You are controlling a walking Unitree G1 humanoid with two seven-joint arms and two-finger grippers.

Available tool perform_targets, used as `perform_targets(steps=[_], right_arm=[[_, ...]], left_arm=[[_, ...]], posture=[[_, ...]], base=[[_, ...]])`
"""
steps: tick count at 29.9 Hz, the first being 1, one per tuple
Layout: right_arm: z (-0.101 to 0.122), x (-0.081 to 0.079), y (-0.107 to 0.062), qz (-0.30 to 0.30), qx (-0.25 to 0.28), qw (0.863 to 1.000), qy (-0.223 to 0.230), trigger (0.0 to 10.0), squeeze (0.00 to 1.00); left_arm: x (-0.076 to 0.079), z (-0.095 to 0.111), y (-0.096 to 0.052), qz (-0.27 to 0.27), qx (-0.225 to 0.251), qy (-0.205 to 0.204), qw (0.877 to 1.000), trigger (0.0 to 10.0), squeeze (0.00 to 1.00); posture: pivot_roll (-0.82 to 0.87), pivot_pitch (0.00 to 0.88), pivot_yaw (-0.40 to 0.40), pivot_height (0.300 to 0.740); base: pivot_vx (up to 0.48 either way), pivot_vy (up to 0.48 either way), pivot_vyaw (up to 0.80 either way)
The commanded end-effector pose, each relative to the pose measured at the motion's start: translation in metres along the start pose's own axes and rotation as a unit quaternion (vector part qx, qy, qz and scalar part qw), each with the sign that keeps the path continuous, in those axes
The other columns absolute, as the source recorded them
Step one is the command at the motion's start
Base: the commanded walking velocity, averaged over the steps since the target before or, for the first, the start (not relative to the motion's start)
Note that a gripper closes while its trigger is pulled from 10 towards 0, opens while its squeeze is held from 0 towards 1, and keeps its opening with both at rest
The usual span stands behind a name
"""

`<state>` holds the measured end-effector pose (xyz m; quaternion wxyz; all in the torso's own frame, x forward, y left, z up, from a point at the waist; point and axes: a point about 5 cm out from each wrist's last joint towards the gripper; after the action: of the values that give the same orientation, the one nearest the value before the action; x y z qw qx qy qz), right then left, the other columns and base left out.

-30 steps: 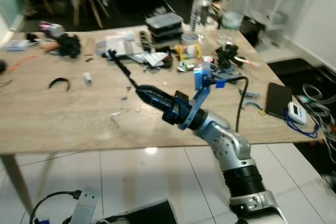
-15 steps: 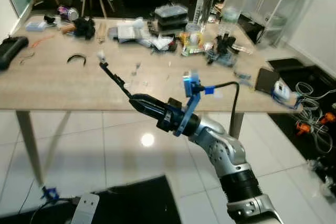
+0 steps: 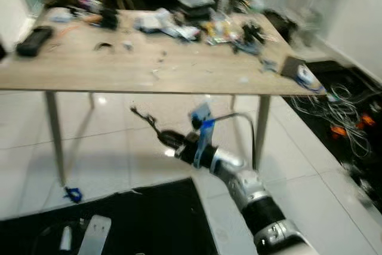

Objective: Picking trash to rubbish bin

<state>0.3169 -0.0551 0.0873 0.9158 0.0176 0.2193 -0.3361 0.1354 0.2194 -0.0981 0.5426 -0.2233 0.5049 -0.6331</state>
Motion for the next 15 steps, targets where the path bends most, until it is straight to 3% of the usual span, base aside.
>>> perform_targets(steps=[1,2,4,6,7,8,11,12,15], right_arm=[[-0.021,0.019,-0.014,-0.063,-0.022,0.998,0.010,10.0,0.00],[-0.034,0.028,-0.021,-0.103,-0.034,0.994,0.011,10.0,0.00],[-0.037,0.030,-0.023,-0.114,-0.038,0.993,0.007,10.0,0.00],[-0.056,0.043,-0.037,-0.174,-0.071,0.982,0.005,10.0,0.00],[-0.070,0.049,-0.047,-0.204,-0.094,0.974,0.030,10.0,0.00],[-0.070,0.049,-0.047,-0.204,-0.094,0.974,0.030,10.0,0.00],[-0.105,0.057,-0.075,-0.261,-0.143,0.951,0.087,10.0,0.00],[-0.105,0.057,-0.075,-0.261,-0.143,0.951,0.087,10.0,0.00],[-0.137,0.062,-0.107,-0.329,-0.174,0.918,0.134,10.0,0.00]], left_arm=[[0.001,-0.003,0.000,-0.002,-0.006,0.001,1.000,10.0,0.00],[0.001,-0.004,-0.001,-0.002,-0.007,0.000,1.000,10.0,0.00],[0.001,-0.004,-0.001,-0.002,-0.007,0.000,1.000,10.0,0.00],[0.001,-0.004,-0.001,-0.002,-0.008,0.000,1.000,10.0,0.00],[0.001,-0.005,-0.001,-0.002,-0.008,0.000,1.000,10.0,0.00],[0.001,-0.005,-0.001,-0.002,-0.008,0.000,1.000,10.0,0.00],[0.001,-0.005,-0.001,-0.001,-0.008,0.000,1.000,10.0,0.00],[0.001,-0.005,-0.001,-0.001,-0.008,0.000,1.000,10.0,0.00],[0.000,-0.006,-0.001,-0.002,-0.008,0.002,1.000,10.0,0.00]], posture=[[0.07,0.009,0.000,0.740],[0.07,0.009,0.000,0.740],[0.07,0.009,0.000,0.740],[0.07,0.009,0.000,0.740],[0.07,0.011,0.002,0.740],[0.07,0.011,0.002,0.740],[0.07,0.011,0.002,0.740],[0.07,0.011,0.002,0.740],[0.08,0.015,0.007,0.740]], base=[[-0.394,0.000,0.00],[-0.398,0.000,0.00],[-0.398,0.000,0.00],[-0.394,0.000,0.00],[-0.398,0.000,0.00],[-0.398,0.000,0.00],[-0.394,0.000,0.00],[-0.394,0.000,0.00],[-0.395,0.000,0.00]])
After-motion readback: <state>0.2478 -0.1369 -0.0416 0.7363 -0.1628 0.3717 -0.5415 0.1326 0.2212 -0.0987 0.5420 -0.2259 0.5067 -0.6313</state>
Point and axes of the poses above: a point about 5 cm out from each wrist's last joint towards the gripper, its own y axis pointing out of the wrist towards the gripper, its own z axis along the axis of the wrist's last joint, x = y × z, and after that the axes turned 13 degrees about y, right-handed
